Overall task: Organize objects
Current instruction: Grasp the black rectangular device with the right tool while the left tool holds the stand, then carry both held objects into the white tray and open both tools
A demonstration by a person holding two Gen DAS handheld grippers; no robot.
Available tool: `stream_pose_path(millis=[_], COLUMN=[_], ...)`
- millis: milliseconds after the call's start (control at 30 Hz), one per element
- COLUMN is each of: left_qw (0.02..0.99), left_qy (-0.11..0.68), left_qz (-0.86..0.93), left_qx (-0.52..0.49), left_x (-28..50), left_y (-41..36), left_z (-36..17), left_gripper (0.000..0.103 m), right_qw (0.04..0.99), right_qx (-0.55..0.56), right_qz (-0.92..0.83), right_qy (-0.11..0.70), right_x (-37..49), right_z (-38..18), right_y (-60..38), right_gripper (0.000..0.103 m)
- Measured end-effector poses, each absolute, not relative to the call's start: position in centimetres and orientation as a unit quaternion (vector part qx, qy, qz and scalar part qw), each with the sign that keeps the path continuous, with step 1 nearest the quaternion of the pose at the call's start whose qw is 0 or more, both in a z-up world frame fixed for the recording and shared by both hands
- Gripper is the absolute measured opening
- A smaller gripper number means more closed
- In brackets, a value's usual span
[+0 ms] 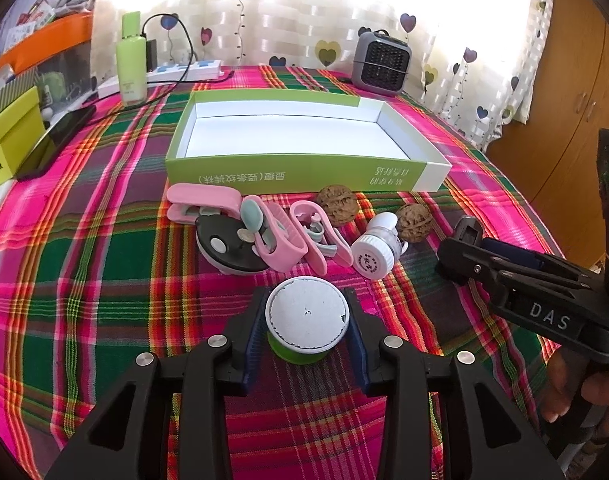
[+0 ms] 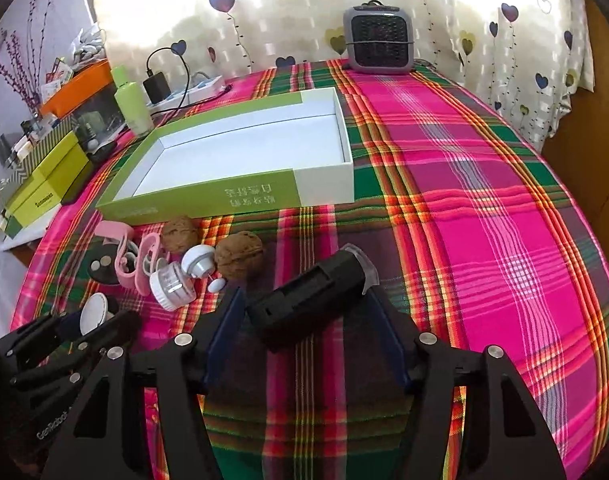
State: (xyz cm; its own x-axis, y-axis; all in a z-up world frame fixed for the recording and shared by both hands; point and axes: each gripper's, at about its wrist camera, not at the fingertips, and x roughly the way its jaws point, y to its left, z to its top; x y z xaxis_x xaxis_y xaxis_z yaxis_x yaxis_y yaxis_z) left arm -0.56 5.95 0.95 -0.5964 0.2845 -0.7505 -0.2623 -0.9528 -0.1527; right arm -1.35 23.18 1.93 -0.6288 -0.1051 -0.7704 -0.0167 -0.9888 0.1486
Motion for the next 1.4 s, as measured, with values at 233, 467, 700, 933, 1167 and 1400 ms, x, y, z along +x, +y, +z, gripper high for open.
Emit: stream_pose_path(millis=[233, 467, 700, 933, 1167, 1400], left_qw=[0.159, 0.166, 0.165, 0.163, 0.16, 0.143], left_qy=[-0.013, -0.013, -0.01, -0.007, -0.007, 0.004], left_qz=[0.893, 0.891, 0.892, 0.892, 0.893, 0.895], left_qx=[-0.422, -0.422, -0.422, -0.422, -0.421, -0.422], left_x=[-0.5, -0.6, -0.6, -0.5, -0.6, -0.5], left_y=[5.9, 5.9, 5.9, 6.0, 6.0, 5.8], left_z=[1.0, 1.0, 1.0, 1.0, 1.0, 1.0], left_gripper=[0.039, 0.044, 0.044, 0.044, 0.043, 0.031], right_qw=[0.004, -0.021, -0.025, -0.029, -0.024, -0.013], right_qx=[0.438, 0.436, 0.441, 0.436, 0.431, 0.429], right_qz=[-0.898, -0.899, -0.897, -0.9, -0.902, -0.903], right_qy=[-0.044, -0.037, -0.024, -0.011, -0.011, -0.014], right_x=[-0.6, -0.2, -1.7, -2.0, -2.1, -2.1], right_z=[1.8, 2.1, 1.8, 1.5, 1.7, 1.8], right_y=[23.9, 25.1, 24.2, 24.3, 24.5, 24.6], right_gripper=[0.053, 0.053, 0.053, 0.053, 0.036, 0.029])
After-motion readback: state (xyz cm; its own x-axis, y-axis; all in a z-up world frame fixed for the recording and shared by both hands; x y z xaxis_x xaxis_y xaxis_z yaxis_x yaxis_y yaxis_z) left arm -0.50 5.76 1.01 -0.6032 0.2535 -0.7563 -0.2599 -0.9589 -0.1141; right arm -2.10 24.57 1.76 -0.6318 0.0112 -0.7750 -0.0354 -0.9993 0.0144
